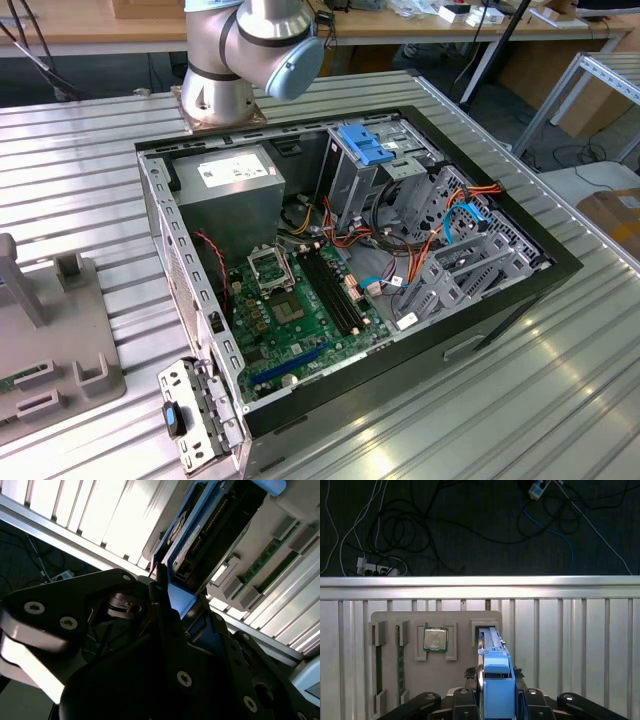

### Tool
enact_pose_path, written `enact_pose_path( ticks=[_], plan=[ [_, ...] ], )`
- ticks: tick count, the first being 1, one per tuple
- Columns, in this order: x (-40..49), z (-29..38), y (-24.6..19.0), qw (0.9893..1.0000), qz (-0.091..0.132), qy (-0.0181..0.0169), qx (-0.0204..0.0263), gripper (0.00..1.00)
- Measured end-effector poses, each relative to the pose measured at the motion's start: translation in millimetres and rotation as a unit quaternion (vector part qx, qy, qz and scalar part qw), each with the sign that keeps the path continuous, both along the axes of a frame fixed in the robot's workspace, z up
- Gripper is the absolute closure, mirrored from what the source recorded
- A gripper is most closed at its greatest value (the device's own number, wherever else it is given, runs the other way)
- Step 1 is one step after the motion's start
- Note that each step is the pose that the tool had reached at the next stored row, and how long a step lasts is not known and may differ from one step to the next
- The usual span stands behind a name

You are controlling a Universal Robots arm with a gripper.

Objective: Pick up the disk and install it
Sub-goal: 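Pick up the disk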

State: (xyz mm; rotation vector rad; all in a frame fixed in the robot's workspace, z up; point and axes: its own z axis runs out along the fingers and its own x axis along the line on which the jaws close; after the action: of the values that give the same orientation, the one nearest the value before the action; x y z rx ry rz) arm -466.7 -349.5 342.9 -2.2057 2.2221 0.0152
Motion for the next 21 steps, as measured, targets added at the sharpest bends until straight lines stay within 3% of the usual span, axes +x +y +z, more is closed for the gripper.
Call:
enact_pose_path(
  ticks=[9,14,21],
  plan=[
    [0.0,18.4,0.0,1.0000,0.000,0.0001,0.0000,0.63],
    [0.0,20.3,0.0,1.0000,0.000,0.0003,-0.0001,0.63],
    [0.0,38.1,0.0,1.0000,0.000,0.0000,0.0000,0.63]
  ],
)
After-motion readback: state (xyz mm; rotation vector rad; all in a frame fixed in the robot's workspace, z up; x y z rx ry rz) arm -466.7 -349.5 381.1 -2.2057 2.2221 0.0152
